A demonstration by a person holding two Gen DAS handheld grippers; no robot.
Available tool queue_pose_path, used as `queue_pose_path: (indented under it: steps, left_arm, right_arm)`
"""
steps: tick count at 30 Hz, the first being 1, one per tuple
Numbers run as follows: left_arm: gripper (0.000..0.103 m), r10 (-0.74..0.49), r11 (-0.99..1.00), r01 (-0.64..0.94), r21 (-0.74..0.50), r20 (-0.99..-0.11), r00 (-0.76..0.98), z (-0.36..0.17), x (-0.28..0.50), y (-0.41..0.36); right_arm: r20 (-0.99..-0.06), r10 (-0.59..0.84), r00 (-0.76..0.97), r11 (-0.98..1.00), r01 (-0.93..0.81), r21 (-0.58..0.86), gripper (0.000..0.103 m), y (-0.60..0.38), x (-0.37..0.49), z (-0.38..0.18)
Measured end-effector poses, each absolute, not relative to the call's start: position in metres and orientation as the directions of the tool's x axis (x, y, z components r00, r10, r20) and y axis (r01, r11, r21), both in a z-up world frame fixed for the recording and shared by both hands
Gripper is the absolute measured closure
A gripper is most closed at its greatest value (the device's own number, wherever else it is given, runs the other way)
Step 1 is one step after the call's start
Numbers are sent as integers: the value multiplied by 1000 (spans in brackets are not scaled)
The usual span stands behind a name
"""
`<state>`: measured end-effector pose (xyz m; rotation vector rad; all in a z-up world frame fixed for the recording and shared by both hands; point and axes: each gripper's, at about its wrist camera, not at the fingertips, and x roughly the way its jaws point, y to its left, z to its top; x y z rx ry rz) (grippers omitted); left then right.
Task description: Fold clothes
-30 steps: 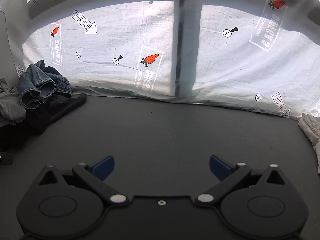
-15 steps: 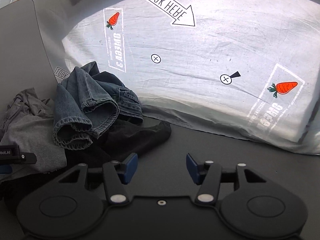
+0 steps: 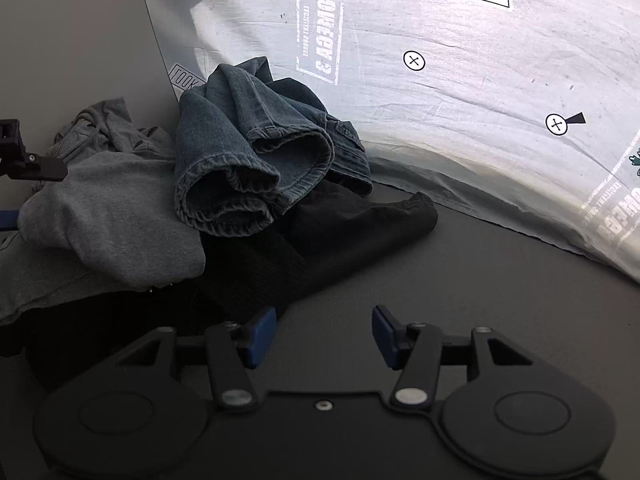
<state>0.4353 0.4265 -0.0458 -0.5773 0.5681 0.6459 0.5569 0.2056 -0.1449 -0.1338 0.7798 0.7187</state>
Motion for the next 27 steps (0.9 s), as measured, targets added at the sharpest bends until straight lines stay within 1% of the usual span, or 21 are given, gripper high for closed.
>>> queue_pose_path:
  steps: [1,2,3,4,5,6,7,10,14,17,19,21,23,27]
  left_arm:
    - [29,393,659,-688,-304,-640,660,-46,436,426]
    - [35,400,661,-689,-297,-637,659,-46,437,425]
    - [57,407,663,-690,-289,-634,657,-47,437,425]
    - [70,414,665,-691,-282,-631,656,-47,438,424]
    - [72,420,667,-692,-274,-629,654,-47,439,423]
    - [77,427,669,-694,-267,-626,653,-47,439,423]
    - [78,434,671,-695,-259,-623,651,-48,440,422]
    - [81,404,716,-646,-266,-596,694,-32,440,397]
    - [82,359,803,-542,-246,-527,770,3,439,338]
    - [82,303,847,-463,-261,-479,824,28,430,289]
    - [86,264,873,-414,-259,-462,847,40,426,256]
    - [89,223,899,-361,-250,-447,866,50,422,219]
    - [89,170,919,-303,-251,-441,881,54,416,181]
    - [90,16,944,-158,-289,-439,898,62,407,101]
  right_arm:
    - [-689,535,488,762,-631,145,49,201,554,-145]
    - [-693,527,492,768,-624,141,48,197,552,-144]
    - [-696,519,496,775,-617,137,48,192,550,-144]
    - [-699,511,501,781,-610,135,48,187,548,-143]
    - [-699,504,507,790,-598,135,48,181,545,-141]
    - [-700,496,514,799,-586,136,48,174,543,-140]
    - [-699,488,522,809,-571,139,48,165,541,-139]
    - [-697,464,547,838,-526,145,48,140,534,-136]
    - [-690,434,579,872,-463,161,48,99,521,-132]
    - [-677,419,605,890,-423,172,48,61,512,-126]
    - [-665,409,625,899,-399,177,48,33,507,-120]
    - [-654,391,648,913,-363,186,48,1,504,-114]
    - [-642,363,675,929,-320,189,48,-36,499,-108]
    - [-624,278,730,960,-222,169,48,-116,485,-98]
